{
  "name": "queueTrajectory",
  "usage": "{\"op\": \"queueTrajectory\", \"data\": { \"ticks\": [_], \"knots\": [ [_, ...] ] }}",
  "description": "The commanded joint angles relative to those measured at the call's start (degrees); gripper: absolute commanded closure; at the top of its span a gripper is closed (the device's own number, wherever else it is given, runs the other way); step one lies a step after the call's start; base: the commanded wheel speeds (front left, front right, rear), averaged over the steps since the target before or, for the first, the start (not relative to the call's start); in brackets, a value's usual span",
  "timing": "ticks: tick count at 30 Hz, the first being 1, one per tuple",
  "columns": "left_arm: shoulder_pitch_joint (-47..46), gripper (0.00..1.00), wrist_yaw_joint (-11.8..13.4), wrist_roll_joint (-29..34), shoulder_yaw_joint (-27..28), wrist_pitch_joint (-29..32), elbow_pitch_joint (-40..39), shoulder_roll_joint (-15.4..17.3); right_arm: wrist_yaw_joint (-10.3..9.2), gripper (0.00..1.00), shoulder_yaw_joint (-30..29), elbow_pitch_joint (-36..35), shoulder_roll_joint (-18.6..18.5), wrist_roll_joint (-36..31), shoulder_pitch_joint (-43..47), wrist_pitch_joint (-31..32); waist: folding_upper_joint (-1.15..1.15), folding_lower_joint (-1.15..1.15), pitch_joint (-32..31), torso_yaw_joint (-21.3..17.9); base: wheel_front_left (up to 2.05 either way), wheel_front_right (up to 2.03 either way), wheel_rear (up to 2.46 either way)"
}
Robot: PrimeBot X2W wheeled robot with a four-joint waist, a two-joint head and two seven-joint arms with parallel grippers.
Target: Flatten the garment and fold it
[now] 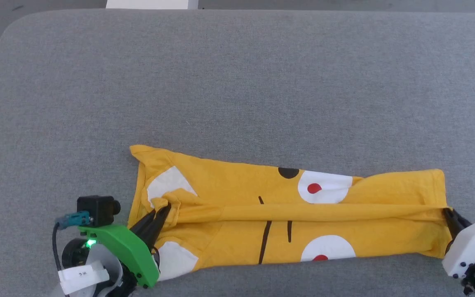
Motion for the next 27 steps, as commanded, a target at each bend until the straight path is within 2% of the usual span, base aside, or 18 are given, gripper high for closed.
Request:
{"op": "queueTrajectory", "data": {
  "ticks": [1,3,5,6,7,8,14,18,22,27],
  "knots": [
    [0.43,1.00,0.53,-0.81,0.11,-0.19,1.11,-0.27,-0.09,1.00,0.04,1.10,0.04,-0.74,-0.80,-0.17,0.00,0.00,-0.10,-0.13,0.00,0.00,0.00],
    [0.09,1.00,0.72,-1.05,0.04,-0.07,2.86,-0.68,-0.09,1.00,0.22,3.03,0.12,-1.21,-1.56,-0.18,0.00,0.00,-0.10,-0.26,0.00,0.00,0.00],
    [-0.48,0.71,0.81,-1.21,-0.04,-0.08,4.51,-1.13,-0.09,1.00,0.49,4.92,0.05,-1.70,-2.34,-0.46,0.00,0.00,-0.10,-0.28,0.00,0.00,0.00],
    [-1.52,0.00,0.79,-1.22,-0.13,-0.53,6.77,-1.83,-0.09,0.67,0.59,7.53,0.08,-2.26,-3.76,-1.37,0.00,0.00,-0.05,-0.32,0.00,0.00,0.00],
    [-1.80,0.00,0.81,-1.25,-0.08,-0.77,7.31,-2.05,-0.09,0.27,0.54,8.16,0.10,-2.43,-4.17,-1.71,0.00,0.00,-0.01,-0.32,0.00,0.00,0.00],
    [-2.12,0.00,0.79,-1.25,-0.05,-1.05,7.88,-2.26,-0.09,0.00,0.45,8.92,0.14,-2.63,-4.67,-2.14,0.00,0.00,0.07,-0.33,0.00,0.00,0.00],
    [-3.23,0.00,0.79,-0.88,0.13,-2.59,9.36,-2.77,-0.09,0.00,0.46,11.42,0.38,-2.93,-6.61,-3.46,0.00,0.00,0.29,-0.40,0.00,0.00,0.00],
    [-2.53,0.00,1.32,-0.92,0.77,-3.42,8.19,-2.38,-0.09,0.00,0.91,9.84,0.36,-1.15,-5.99,-2.59,0.00,0.00,-0.69,-0.22,0.00,0.00,0.00],
    [-0.02,0.00,3.28,-0.23,2.73,-6.51,4.79,-1.62,-0.09,0.00,0.51,4.92,0.59,2.29,-3.11,0.20,0.00,0.00,-2.12,-0.03,0.00,0.00,0.00],
    [4.24,0.00,7.40,3.43,6.48,-15.71,-1.05,-1.38,-0.09,0.00,-2.22,-3.28,1.57,3.01,1.28,1.17,0.00,0.00,-3.46,0.26,0.00,0.00,0.00]
  ]
}}
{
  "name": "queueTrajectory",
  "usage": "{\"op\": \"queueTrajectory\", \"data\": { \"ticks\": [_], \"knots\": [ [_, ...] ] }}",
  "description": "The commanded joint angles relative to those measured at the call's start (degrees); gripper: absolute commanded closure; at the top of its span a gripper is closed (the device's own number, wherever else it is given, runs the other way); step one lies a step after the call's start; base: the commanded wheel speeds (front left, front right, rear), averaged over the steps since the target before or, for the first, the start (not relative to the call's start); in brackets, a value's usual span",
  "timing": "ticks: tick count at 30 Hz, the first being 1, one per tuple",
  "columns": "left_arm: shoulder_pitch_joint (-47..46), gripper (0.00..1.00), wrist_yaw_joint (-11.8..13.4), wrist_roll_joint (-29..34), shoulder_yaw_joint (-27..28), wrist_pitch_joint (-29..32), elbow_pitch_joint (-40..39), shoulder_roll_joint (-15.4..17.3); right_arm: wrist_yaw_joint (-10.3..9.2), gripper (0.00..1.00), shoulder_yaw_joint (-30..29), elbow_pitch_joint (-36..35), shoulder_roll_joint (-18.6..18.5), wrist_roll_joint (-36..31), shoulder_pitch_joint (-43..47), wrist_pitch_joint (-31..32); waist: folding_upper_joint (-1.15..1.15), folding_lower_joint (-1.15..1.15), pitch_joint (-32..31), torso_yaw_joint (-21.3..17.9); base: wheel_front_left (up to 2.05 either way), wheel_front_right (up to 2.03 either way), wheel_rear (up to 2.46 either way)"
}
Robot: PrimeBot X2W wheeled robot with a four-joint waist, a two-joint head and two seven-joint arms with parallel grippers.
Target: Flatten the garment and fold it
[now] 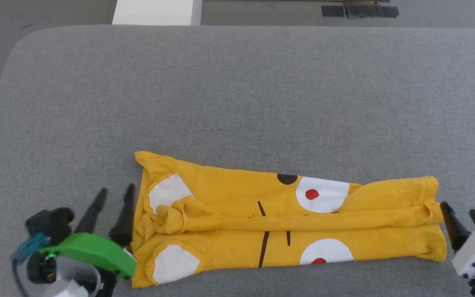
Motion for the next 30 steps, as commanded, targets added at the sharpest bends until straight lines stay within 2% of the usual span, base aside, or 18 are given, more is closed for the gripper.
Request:
{"op": "queueTrajectory", "data": {
  "ticks": [1,4,8,12,20,30],
  "knots": [
    [1.50,0.00,0.93,2.00,1.09,-3.57,-1.61,0.21,-0.09,0.00,-0.53,-1.89,0.34,-0.55,1.20,-0.23,0.00,0.00,-0.54,0.26,0.00,0.00,0.00],
    [3.32,0.00,2.11,5.72,3.08,-9.37,-4.95,-0.56,-0.09,0.00,-2.29,-4.47,0.89,-2.39,2.29,-1.96,0.00,0.00,-0.85,0.51,0.00,0.00,0.00],
    [5.15,0.00,3.34,13.19,5.55,-10.69,-8.88,-2.28,-0.09,0.00,-2.49,-4.25,1.45,-3.57,3.25,-1.93,0.00,0.00,-1.35,1.05,0.00,0.00,0.00],
    [7.77,0.00,3.01,19.91,8.19,-10.75,-11.85,-5.88,-0.09,0.00,-2.03,-1.93,1.73,-3.68,3.52,-0.72,0.00,0.00,-1.87,1.69,0.00,0.00,0.00],
    [10.56,0.00,-1.52,23.26,11.07,-10.76,-10.30,-11.13,-0.09,0.00,-2.54,4.12,1.48,-4.94,2.27,-0.53,0.00,0.00,-1.85,3.79,0.00,0.00,0.00],
    [9.82,0.00,-5.72,25.61,13.78,-10.77,-8.42,-13.69,-0.09,0.00,-1.76,12.04,0.91,-5.74,-1.88,-3.73,0.00,0.00,-0.46,4.63,0.00,0.00,0.00]
  ]
}}
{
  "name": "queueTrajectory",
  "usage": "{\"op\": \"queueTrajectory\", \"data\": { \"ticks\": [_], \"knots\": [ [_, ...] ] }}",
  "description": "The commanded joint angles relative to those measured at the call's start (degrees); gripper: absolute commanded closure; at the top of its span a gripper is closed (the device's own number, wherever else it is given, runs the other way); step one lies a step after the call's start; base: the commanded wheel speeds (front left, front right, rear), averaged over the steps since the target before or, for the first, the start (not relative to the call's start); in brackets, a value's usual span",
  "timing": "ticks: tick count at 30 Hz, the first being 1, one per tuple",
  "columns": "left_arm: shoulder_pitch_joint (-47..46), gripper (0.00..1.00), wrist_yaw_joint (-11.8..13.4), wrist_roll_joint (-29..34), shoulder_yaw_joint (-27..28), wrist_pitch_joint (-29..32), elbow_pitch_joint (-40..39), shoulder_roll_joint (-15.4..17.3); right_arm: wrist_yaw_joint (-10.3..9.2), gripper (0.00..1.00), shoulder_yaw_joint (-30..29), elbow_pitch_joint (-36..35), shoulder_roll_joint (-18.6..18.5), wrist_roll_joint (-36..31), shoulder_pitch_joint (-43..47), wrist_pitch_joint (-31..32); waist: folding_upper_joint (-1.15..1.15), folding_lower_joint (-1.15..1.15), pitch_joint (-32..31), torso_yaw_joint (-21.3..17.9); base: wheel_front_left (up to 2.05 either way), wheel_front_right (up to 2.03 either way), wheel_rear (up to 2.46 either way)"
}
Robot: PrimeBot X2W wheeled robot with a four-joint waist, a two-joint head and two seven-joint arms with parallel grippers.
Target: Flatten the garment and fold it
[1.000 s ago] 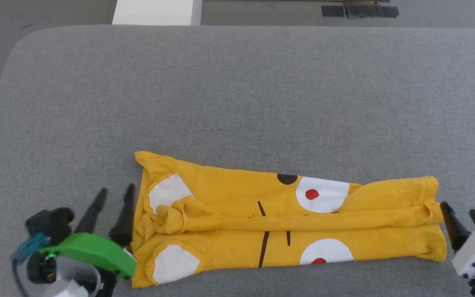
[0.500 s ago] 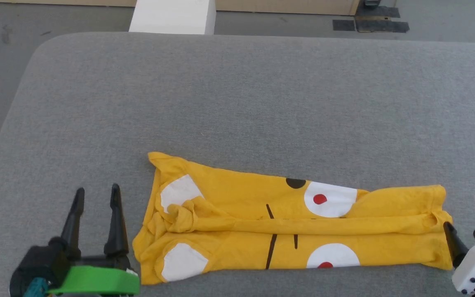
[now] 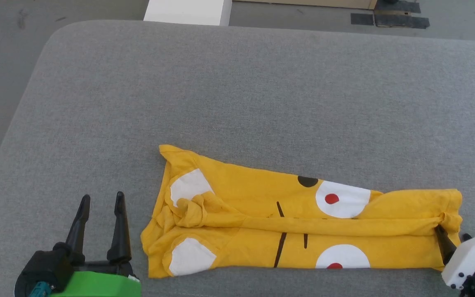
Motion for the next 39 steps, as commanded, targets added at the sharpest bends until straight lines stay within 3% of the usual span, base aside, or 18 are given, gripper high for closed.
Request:
{"op": "queueTrajectory", "data": {
  "ticks": [1,2,3,4,18,32,39],
  "knots": [
    [-0.31,0.00,-0.63,1.09,0.34,-0.27,0.35,-0.53,-0.09,0.06,0.68,1.14,0.06,0.08,-1.02,0.33,0.00,0.00,0.19,0.00,0.00,0.00,0.00],
    [-0.40,0.00,-0.86,1.25,0.42,-0.27,0.52,-0.67,-0.09,0.56,0.90,1.68,0.10,0.46,-1.30,0.53,0.00,0.00,0.27,0.00,0.00,0.00,0.00],
    [-0.54,0.00,-1.13,1.42,0.51,-0.27,0.74,-0.84,-0.09,0.91,1.09,2.24,0.11,0.80,-1.59,0.62,0.00,0.00,0.34,0.00,0.00,0.00,0.00],
    [-0.62,0.00,-1.34,1.53,0.56,-0.27,0.96,-0.95,-0.09,1.00,1.46,2.81,-0.03,0.81,-1.63,1.05,0.00,0.00,0.37,-0.01,0.00,0.00,0.00],
    [-1.21,0.00,-2.98,3.47,1.86,-0.27,3.16,-1.73,-0.09,1.00,-1.77,4.14,-1.41,0.13,-4.64,0.06,0.00,0.00,-0.21,-0.72,0.00,0.00,0.00],
    [-0.49,0.00,-3.58,6.09,2.22,-0.27,5.35,-1.64,-0.09,1.00,-16.76,5.17,-10.81,-6.25,-6.61,-1.58,0.00,0.00,-1.86,-1.42,0.00,0.00,0.00],
    [0.34,0.00,-3.77,6.83,2.33,-0.27,6.18,-1.80,-0.09,1.00,-11.72,1.06,-7.28,-3.58,-4.60,-0.61,0.00,0.00,-3.67,-2.33,0.00,0.00,0.00]
  ]
}}
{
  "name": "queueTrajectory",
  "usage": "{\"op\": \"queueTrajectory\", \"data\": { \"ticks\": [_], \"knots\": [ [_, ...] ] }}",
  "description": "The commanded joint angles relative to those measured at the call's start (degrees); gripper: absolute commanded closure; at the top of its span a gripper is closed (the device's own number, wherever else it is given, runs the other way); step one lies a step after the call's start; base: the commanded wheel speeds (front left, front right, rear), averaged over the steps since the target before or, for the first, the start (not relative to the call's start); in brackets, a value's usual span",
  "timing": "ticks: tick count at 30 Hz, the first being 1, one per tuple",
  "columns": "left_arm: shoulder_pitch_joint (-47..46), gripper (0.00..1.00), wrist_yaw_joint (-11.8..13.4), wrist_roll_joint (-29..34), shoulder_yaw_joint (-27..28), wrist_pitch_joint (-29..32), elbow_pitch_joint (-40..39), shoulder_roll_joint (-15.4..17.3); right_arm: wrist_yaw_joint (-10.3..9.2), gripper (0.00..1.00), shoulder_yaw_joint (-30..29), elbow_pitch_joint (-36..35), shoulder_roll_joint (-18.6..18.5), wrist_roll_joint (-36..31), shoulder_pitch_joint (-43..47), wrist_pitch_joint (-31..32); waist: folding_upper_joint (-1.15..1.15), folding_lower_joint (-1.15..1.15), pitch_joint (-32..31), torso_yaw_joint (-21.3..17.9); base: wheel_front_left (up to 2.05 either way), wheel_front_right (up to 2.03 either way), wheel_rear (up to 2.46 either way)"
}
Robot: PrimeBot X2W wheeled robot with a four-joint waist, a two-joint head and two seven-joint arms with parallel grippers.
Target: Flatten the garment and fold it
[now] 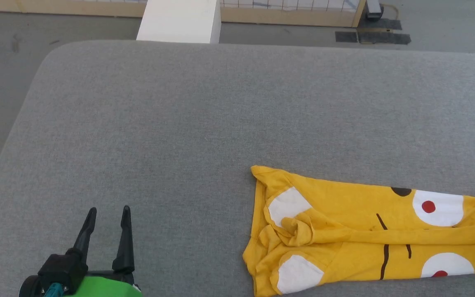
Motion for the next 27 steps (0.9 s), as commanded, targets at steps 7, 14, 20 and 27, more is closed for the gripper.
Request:
{"op": "queueTrajectory", "data": {
  "ticks": [7,14,20,27],
  "knots": [
    [1.01,0.00,-0.58,0.66,-0.13,-0.27,0.85,-0.71,-0.09,1.00,11.40,-10.61,5.92,6.13,5.47,4.61,0.00,0.00,-2.12,-0.78,0.00,0.00,0.00],
    [1.09,0.00,-0.85,0.50,-0.37,-0.27,1.44,-1.18,-0.09,1.00,23.76,-18.55,7.52,9.03,6.70,8.77,0.00,0.00,-2.79,-0.61,0.00,0.00,0.00],
    [0.25,0.00,-1.24,0.31,-0.95,-0.27,1.85,-1.35,-0.09,1.00,32.47,-19.65,8.08,10.20,4.22,9.97,0.00,0.00,-2.38,1.12,0.00,0.00,0.00],
    [-0.91,0.00,-1.50,0.00,-1.31,-0.27,2.69,-1.75,-0.09,1.00,39.02,-16.07,8.70,10.52,0.08,9.53,0.00,0.00,-1.71,3.72,0.00,0.00,0.00]
  ]
}}
